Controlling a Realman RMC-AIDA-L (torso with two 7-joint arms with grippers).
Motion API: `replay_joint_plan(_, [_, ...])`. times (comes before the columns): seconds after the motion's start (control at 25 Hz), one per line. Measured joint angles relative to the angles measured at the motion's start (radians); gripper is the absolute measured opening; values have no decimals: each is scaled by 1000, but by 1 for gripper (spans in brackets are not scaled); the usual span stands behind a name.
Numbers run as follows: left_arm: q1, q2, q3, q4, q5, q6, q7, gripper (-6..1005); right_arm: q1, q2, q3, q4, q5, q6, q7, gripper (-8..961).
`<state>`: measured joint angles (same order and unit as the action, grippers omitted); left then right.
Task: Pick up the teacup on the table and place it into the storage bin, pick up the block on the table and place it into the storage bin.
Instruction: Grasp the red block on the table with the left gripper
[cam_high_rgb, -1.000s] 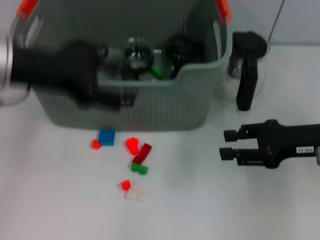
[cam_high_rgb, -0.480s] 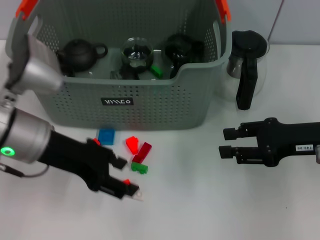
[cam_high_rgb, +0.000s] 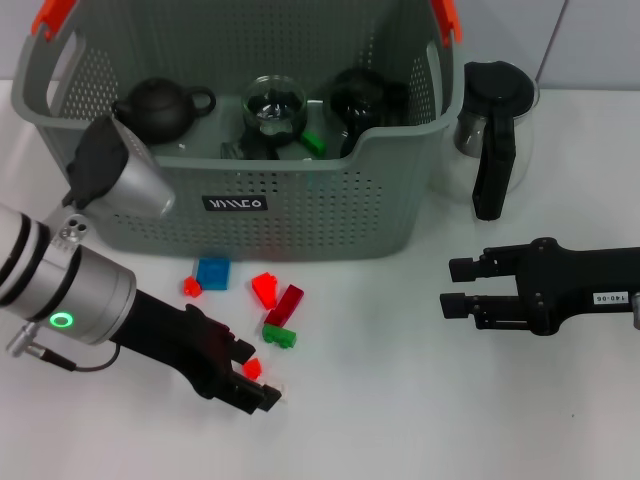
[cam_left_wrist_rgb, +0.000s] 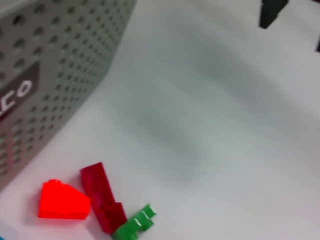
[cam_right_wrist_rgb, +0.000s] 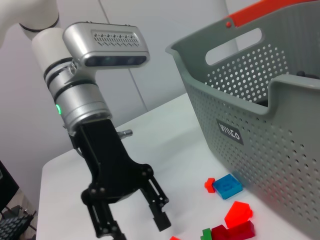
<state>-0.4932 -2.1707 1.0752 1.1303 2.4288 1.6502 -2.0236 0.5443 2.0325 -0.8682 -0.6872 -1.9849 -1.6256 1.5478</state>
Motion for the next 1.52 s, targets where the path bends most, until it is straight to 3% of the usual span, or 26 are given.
replay_joint_plan(0.44, [9,0,136,16,42,-139,-40,747,0,0,0,0,0,2,0,584])
replay_joint_plan(0.72, [12,-1,144,44,59,-165,-41,746,2,0,0,0,0,4,0,583])
replay_joint_plan(0.92, [56,-1,166,136,59,-166,-41,745,3,0,0,0,0,5,0,583])
replay_joint_plan(1.24, [144,-3,282,260,77,-194,-68,702,3,0,0,0,0,5,0,583])
replay_joint_plan(1.52, [180,-3,354,276,88,-268,-98,702,-1,0,-3,0,0,4,0,583])
